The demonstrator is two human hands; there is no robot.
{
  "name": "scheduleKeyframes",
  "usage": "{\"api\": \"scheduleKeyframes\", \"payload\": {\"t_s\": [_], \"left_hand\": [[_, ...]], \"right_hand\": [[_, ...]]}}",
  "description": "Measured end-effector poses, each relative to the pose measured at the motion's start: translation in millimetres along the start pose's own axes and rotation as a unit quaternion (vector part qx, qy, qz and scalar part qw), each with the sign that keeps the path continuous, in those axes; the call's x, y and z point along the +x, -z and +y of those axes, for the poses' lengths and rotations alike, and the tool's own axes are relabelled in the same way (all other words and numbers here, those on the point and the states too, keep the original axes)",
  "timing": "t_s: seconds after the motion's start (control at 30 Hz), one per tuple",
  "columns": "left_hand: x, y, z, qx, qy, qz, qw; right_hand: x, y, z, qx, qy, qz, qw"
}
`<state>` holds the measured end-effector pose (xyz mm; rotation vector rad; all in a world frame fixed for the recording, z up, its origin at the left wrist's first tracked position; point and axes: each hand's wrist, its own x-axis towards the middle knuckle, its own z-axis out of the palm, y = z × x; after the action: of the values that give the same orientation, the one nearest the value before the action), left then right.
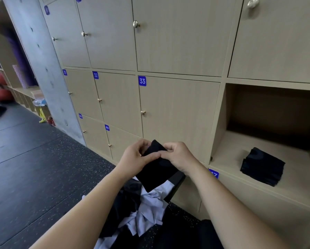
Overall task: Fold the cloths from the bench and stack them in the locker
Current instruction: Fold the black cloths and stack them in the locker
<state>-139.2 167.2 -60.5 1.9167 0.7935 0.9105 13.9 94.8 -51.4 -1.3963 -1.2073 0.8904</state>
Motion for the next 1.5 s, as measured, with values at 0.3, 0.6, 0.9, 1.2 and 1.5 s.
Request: {"api": "scheduleKeyframes", "payload": {"t_s": [0.3,0.6,0.9,1.2,1.5], "left_hand": [[-5.8,2.2,-4.3,-0.03,0.074,-0.02,0.997],[2.4,-9.5,-2.5,0.018,0.067,0.017,0.997],[2.2,-23.8,0.4,0.013,0.129,-0.071,0.989],[9.6,-54.1,17.9,0.064,0.102,0.02,0.993],[7.1,-90.2,20.0,-0.051,0.131,0.081,0.987]], "right_hand": [[1.0,19.1,10.8,0.047,-0.033,0.077,0.995],[-2.5,21.6,9.4,-0.055,-0.024,0.111,0.992],[-9.5,32.3,17.7,-0.292,0.018,0.213,0.932],[-31.4,54.3,16.7,-0.017,-0.072,0.104,0.992],[-44.0,67.1,38.8,0.096,-0.117,0.152,0.977]]}}
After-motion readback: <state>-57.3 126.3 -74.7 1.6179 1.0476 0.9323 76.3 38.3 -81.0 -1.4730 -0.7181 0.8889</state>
